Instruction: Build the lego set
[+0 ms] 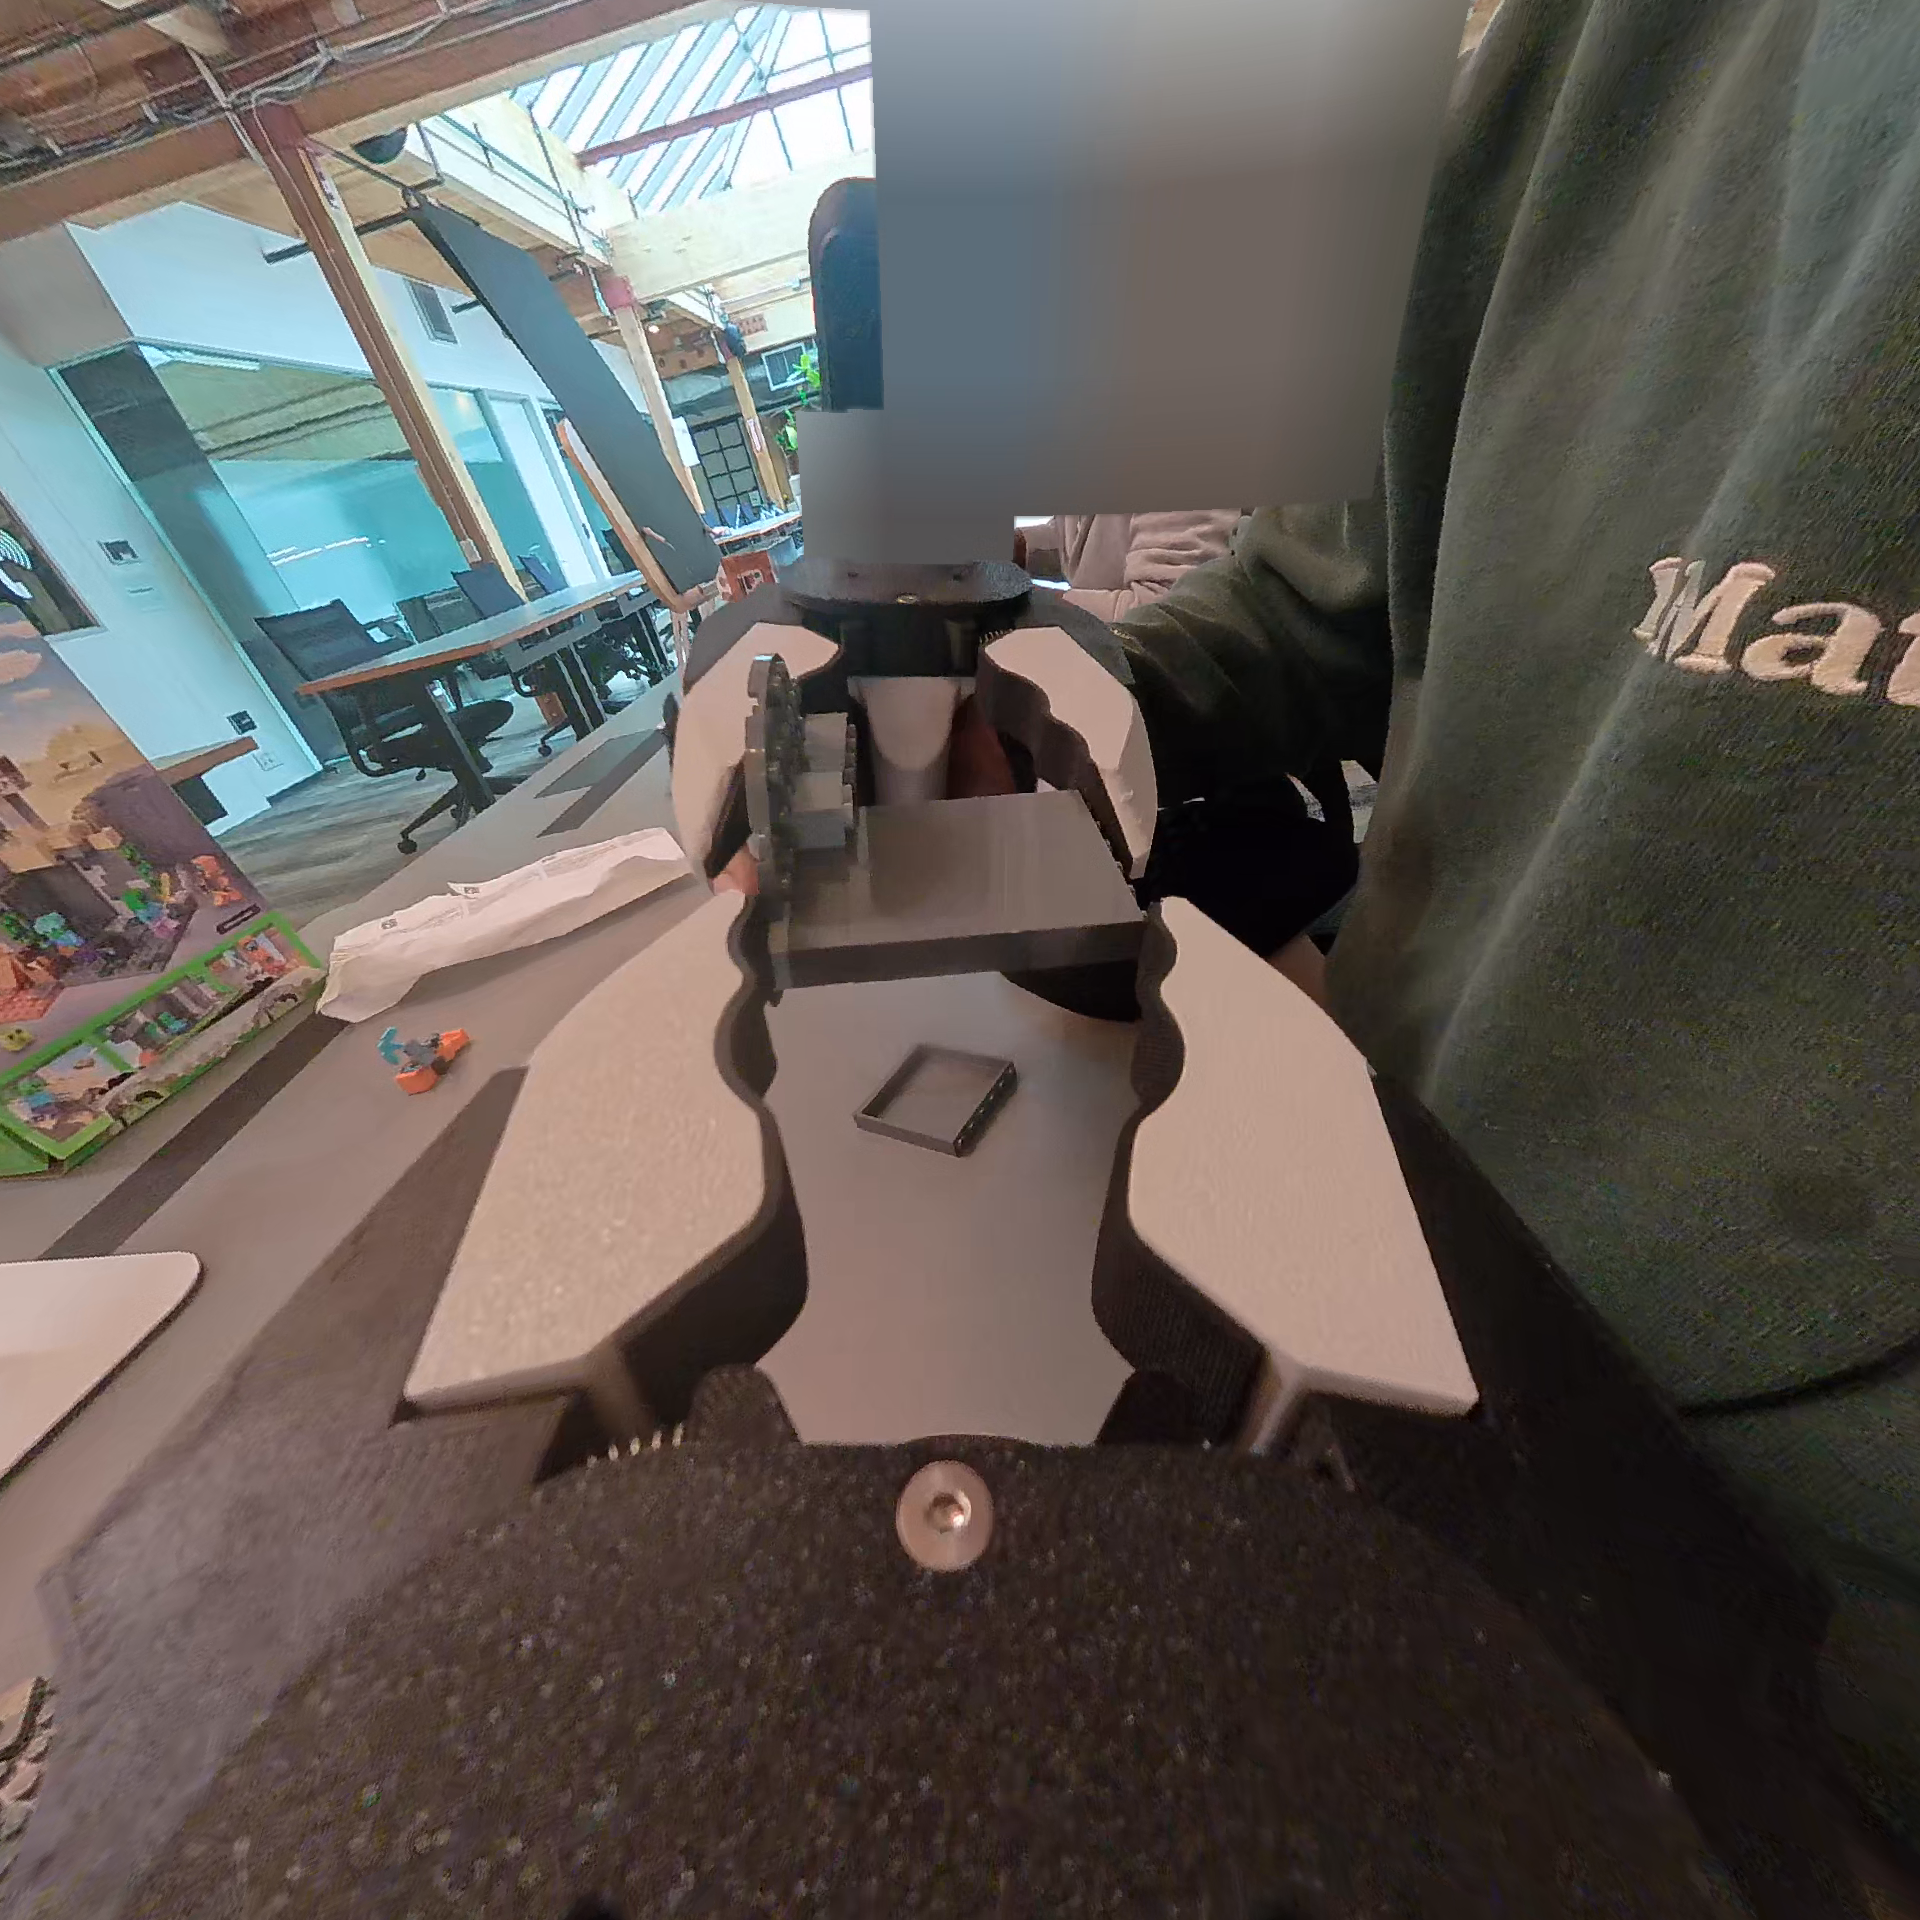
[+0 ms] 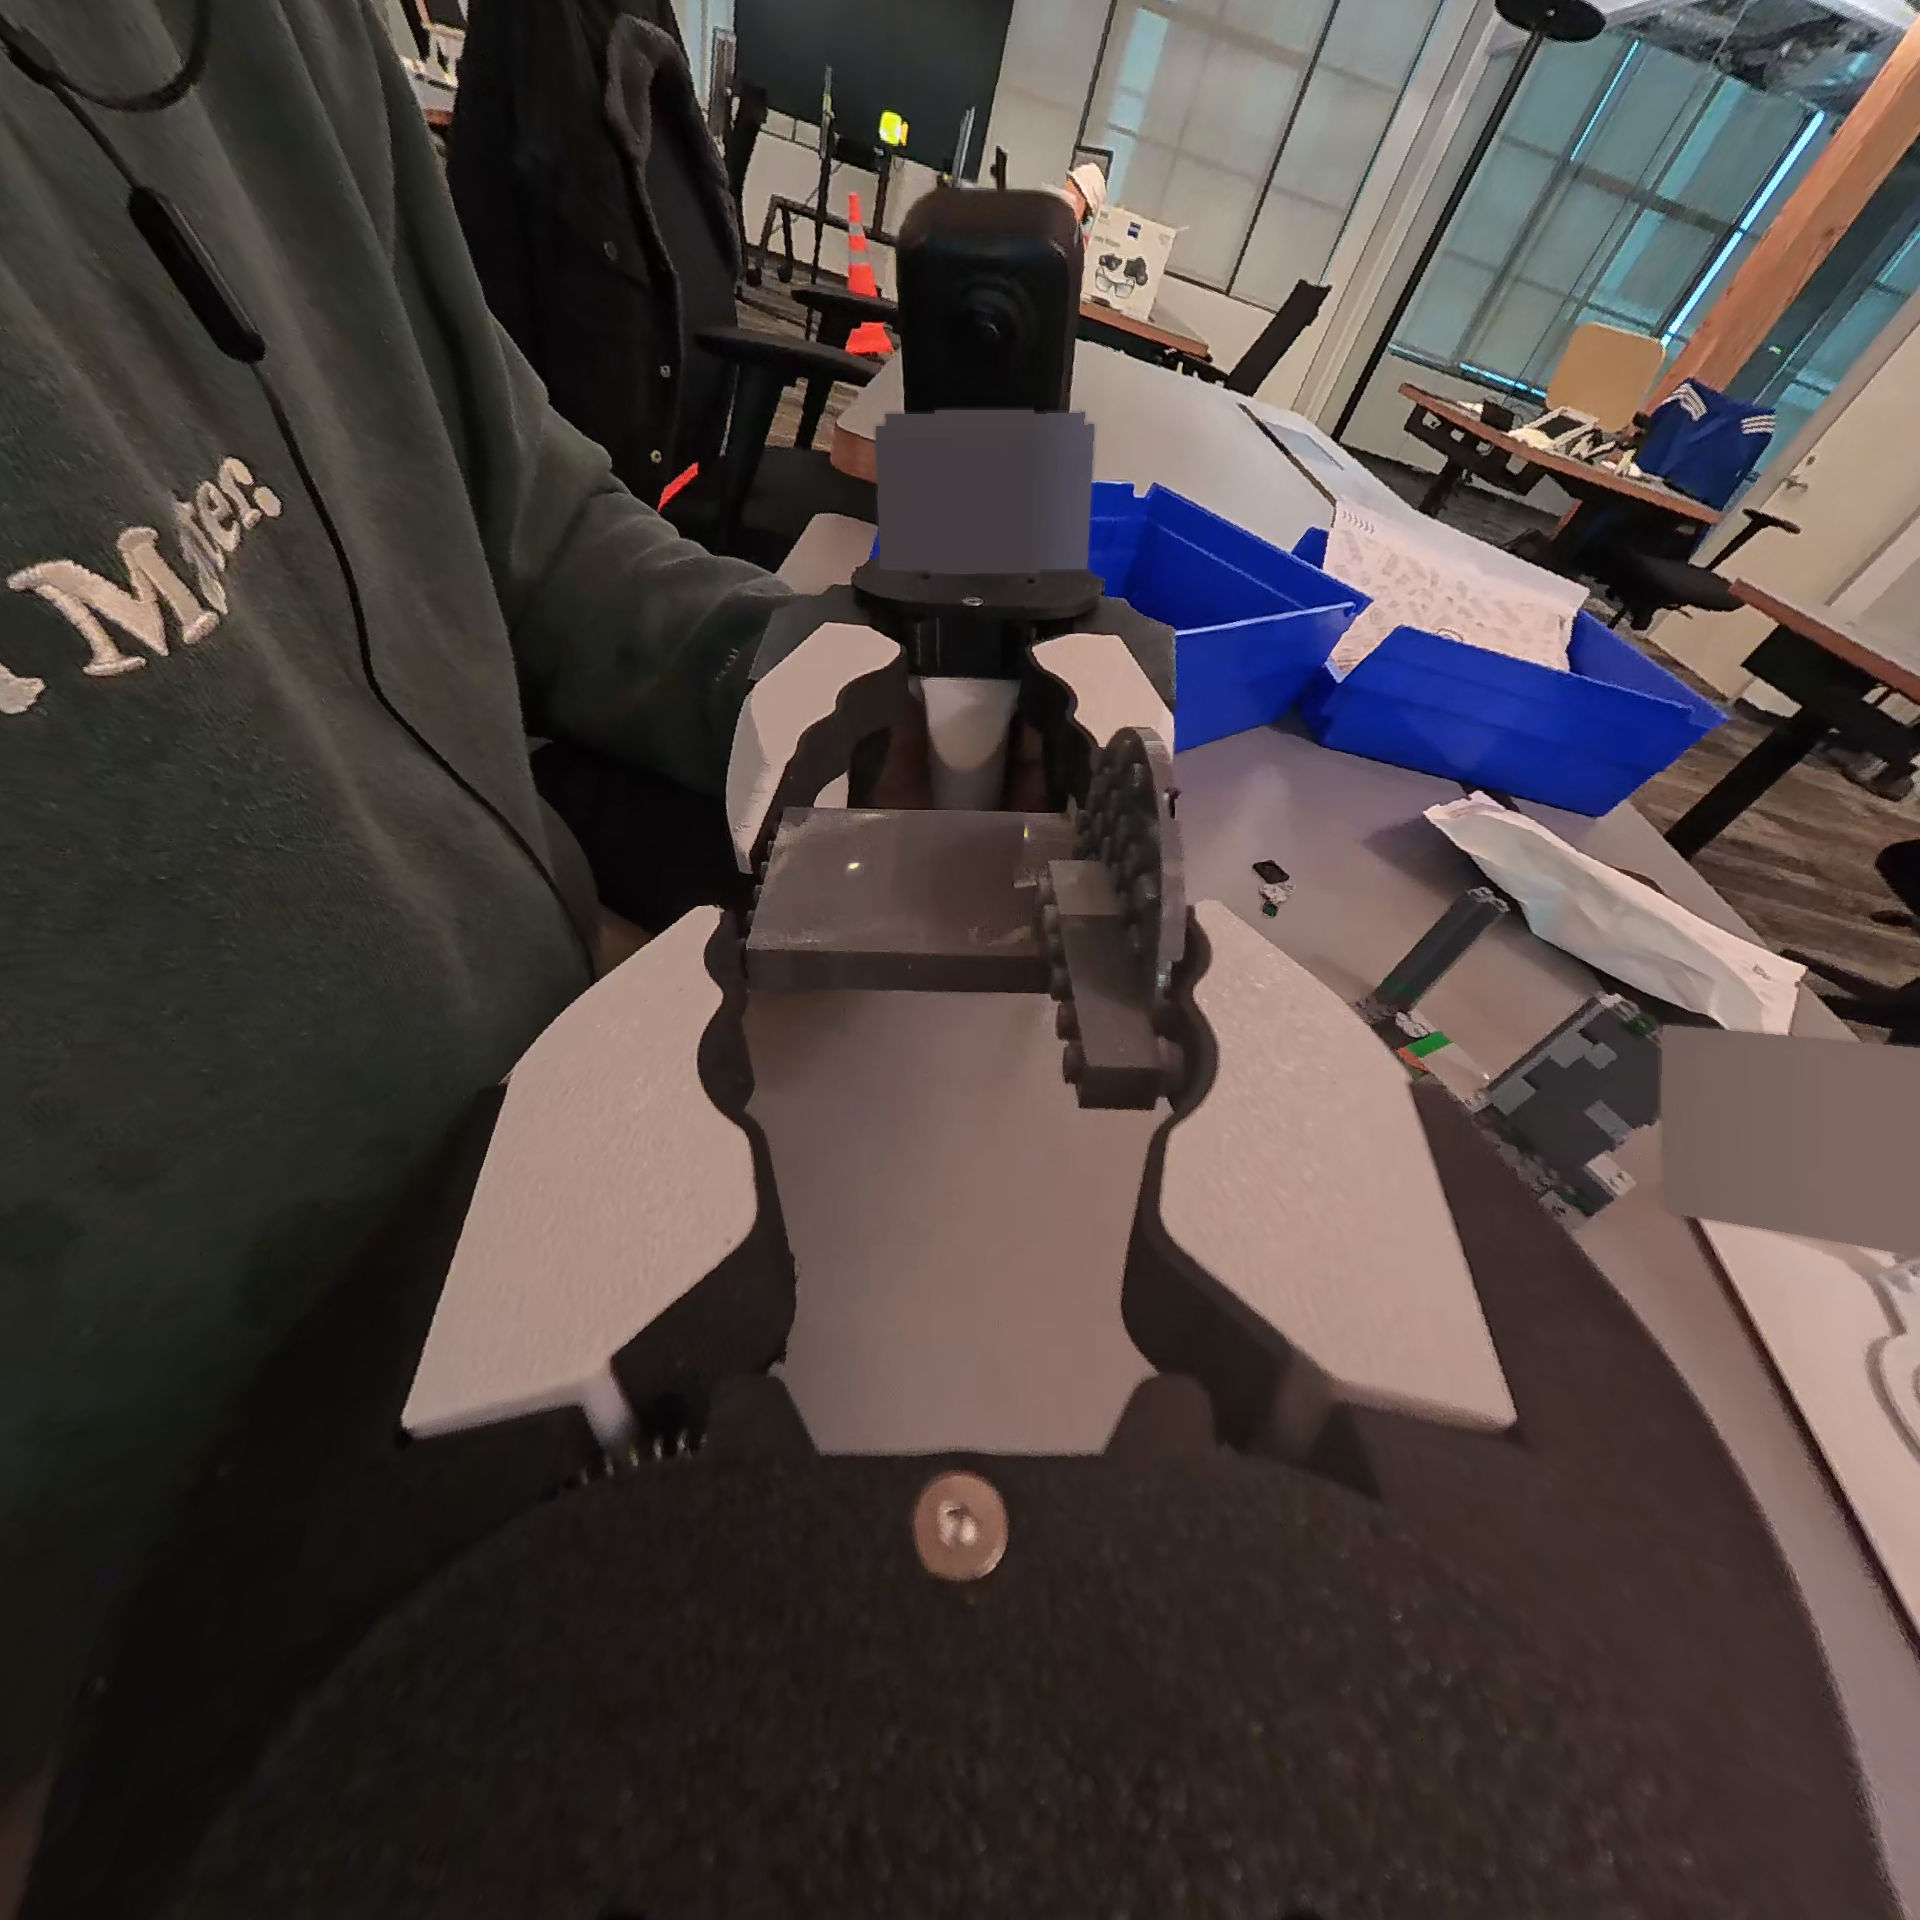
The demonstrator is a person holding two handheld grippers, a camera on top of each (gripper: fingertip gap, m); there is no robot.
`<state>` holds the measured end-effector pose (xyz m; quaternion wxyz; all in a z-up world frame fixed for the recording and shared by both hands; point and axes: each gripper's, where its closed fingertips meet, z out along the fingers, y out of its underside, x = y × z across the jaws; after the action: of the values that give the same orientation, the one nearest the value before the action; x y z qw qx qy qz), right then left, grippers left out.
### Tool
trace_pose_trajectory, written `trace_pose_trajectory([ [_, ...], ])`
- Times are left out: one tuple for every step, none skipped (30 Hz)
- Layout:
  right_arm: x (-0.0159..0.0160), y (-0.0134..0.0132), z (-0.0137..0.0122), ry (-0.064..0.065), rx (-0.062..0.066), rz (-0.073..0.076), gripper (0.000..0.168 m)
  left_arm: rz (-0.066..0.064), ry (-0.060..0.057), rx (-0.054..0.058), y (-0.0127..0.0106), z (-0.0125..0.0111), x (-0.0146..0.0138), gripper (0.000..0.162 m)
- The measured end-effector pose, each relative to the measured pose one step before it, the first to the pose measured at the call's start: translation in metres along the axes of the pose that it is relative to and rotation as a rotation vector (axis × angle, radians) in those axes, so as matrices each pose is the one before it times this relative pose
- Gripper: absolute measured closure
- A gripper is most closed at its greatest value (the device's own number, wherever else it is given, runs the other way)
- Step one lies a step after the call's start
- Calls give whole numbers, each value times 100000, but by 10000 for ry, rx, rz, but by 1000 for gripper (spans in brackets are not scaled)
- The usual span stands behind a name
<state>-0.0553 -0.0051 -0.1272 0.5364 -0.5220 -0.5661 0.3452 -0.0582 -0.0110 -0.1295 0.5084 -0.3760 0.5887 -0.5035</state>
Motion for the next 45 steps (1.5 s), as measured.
trace_pose_trajectory([
  [47,-32,2,21,-46,22,89,16,-15,16,-71,-17,-36,94],
  [27,-52,-12,27,-15,-38,89,30,-7,35,-114,-6,-7,94],
  [-17,-100,-29,6,-10,-26,88,5,7,39,-97,-6,23,94],
  [-72,-164,-57,-47,14,7,89,-36,43,53,-88,-15,68,94],
  [-46,-137,-66,-37,-4,15,89,-37,2,43,-83,-24,3,94],
  [-21,-59,-58,-22,-55,6,88,7,-5,20,-52,-31,4,94],
  [-94,-67,-54,-66,-28,38,87,25,17,-6,-20,-60,23,94],
  [-83,-95,-98,-64,12,78,86,8,24,7,-33,-43,31,94],
  [-62,-123,-146,-77,37,94,87,6,28,-4,-8,-20,43,94],
  [-11,-152,-216,-70,69,136,88,34,-8,-32,54,-27,1,94],
  [85,-186,-289,-45,88,161,90,13,12,-61,107,-33,20,94],
  [203,-230,-356,31,112,120,95,-13,-6,-46,98,-43,-29,94],
  [267,-164,-359,75,64,73,98,8,-8,-35,67,-38,-20,94],
  [255,-27,-305,64,-38,60,101,13,8,-62,88,-11,16,94],
  [229,39,-266,51,-56,85,104,45,-7,-96,127,32,-1,94],
  [345,-17,-228,113,25,159,107,51,-8,-126,182,63,7,94],
  [350,-30,-196,87,64,231,111,59,22,-149,212,104,69,94],
  [201,98,-96,-6,-15,188,113,52,25,-118,164,121,100,94],
  [156,313,17,28,-176,58,115,66,7,-157,224,129,93,94],
  [163,493,137,97,-312,-81,119,82,11,-162,230,150,103,94],
  [-36,506,237,12,-341,-161,121,68,20,-128,183,144,122,94],
  [-115,367,275,-34,-268,-143,124,67,37,-113,135,122,133,94],
  [-94,266,296,-36,-216,-110,126,79,21,-74,92,112,116,94],
  [-113,197,257,-44,-202,-120,128,77,42,-69,68,93,133,94],
  [-81,92,210,-19,-144,-175,132,123,5,-65,87,79,107,94],
  [-122,62,164,-24,-150,-207,135,166,-34,-53,54,58,80,94],
  [-181,80,135,-55,-185,-228,138,173,-13,-56,31,46,108,94],
  [-240,22,110,-75,-150,-233,142,136,29,-28,-34,60,170,94],
  [-251,-27,85,-72,-113,-208,145,118,-12,-2,-109,30,101,94],
  [-216,-71,61,-57,-88,-170,148,152,-28,6,-138,18,74,94],
  [-176,-123,16,-30,-39,-157,152,190,-75,1,-160,1,20,94],
  [-99,-176,-26,37,-11,-166,153,194,-46,-15,-167,-12,54,94],
  [-77,-144,-62,58,-32,-195,153,201,-57,-32,-154,19,53,94],
  [-92,-144,-75,57,-33,-214,153,228,-65,-40,-142,42,63,94],
  [-84,-180,-103,56,-17,-192,153,226,-69,-31,-165,33,45,94],
  [-65,-213,-105,68,26,-180,153,221,-71,-13,-207,19,27,94],
  [-56,-209,-107,81,23,-184,153,242,-71,-49,-190,24,23,94],
  [-41,-163,-105,86,-18,-182,153,248,-82,-79,-157,41,3,94],
  [-7,-176,-125,108,-12,-177,153,235,-71,-58,-166,39,4,94],
  [43,-216,-150,133,10,-164,150,192,-43,-54,-141,35,31,94],
  [117,-158,-160,161,-11,-170,147,200,-88,-54,-130,44,-26,94],
  [73,-69,-167,96,-66,-133,144,167,-44,-46,-120,23,21,94],
  [51,1,-156,59,-110,-81,141,171,-35,-73,-74,34,34,94],
  [-5,28,-136,19,-112,-83,140,163,-15,-86,-18,56,69,94],
  [-64,67,-89,-7,-124,-71,139,156,-22,-82,20,55,36,94],
])
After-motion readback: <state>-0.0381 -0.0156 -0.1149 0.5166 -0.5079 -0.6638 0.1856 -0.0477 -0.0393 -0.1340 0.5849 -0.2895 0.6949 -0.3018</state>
